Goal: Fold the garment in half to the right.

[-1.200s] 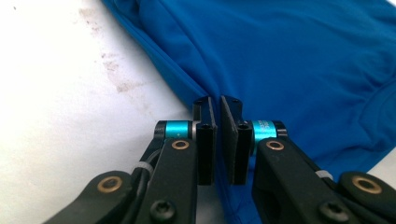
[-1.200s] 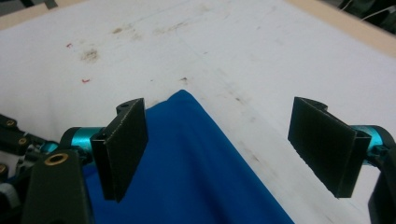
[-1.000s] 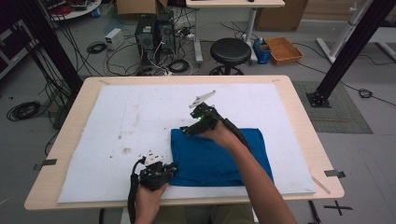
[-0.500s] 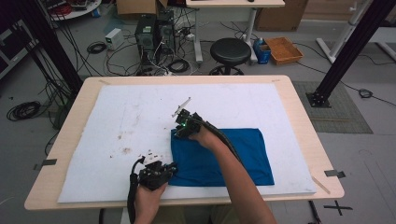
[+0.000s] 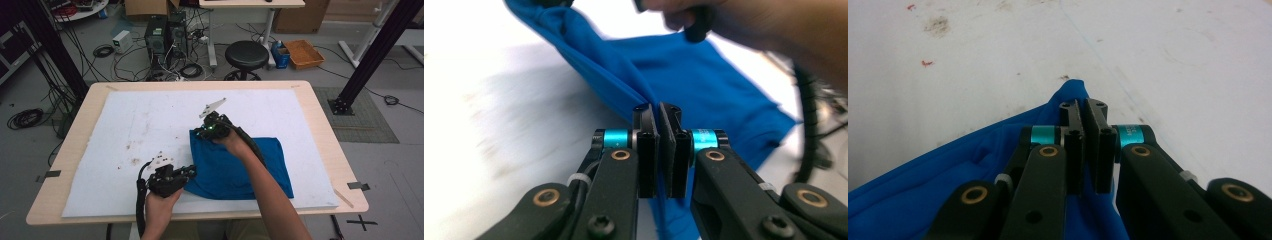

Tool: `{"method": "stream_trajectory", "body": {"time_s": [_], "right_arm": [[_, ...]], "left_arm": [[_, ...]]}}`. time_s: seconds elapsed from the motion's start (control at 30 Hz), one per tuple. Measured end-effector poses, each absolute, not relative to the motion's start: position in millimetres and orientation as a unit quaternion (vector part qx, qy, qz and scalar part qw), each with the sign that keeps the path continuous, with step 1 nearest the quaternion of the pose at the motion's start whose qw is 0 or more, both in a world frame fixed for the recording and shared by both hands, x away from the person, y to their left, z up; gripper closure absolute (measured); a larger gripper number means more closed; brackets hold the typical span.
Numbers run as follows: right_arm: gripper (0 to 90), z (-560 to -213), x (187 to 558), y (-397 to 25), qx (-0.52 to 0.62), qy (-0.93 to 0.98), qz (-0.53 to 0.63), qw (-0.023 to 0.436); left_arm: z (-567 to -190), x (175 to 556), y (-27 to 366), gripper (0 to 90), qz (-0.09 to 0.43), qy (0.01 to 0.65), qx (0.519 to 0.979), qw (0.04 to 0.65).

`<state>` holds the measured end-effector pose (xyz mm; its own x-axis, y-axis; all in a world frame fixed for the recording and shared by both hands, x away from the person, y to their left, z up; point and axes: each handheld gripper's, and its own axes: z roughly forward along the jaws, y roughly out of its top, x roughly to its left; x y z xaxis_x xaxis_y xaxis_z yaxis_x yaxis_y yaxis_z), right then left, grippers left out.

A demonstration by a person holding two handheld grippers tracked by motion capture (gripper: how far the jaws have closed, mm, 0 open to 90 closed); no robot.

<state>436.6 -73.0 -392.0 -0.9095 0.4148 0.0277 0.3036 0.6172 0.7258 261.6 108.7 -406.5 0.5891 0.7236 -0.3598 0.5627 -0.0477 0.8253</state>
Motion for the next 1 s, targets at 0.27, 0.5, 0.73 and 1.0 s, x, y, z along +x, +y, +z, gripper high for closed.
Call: {"method": "stream_trajectory", "body": {"time_s": [0.27,0.5,0.73,1.0], "right_arm": [[87.0,-383.5,426.2,-128.4,0.228,0.873,0.423,0.081],[87.0,-384.4,420.0,-183.2,0.261,0.860,0.428,0.096],[87.0,-394.0,417.4,-228.3,0.294,0.851,0.422,0.108],[86.9,-402.7,416.5,-266.7,0.341,0.838,0.403,0.138]], "left_arm": [[-392.9,273.5,68.8,86.2,0.036,0.402,0.745,0.531],[-391.4,286.9,25.7,86.2,0.006,0.376,0.758,0.532],[-396.7,301.2,-19.5,86.2,-0.023,0.361,0.772,0.522],[-405.6,315.8,-65.6,85.9,-0.041,0.360,0.783,0.506]]}}
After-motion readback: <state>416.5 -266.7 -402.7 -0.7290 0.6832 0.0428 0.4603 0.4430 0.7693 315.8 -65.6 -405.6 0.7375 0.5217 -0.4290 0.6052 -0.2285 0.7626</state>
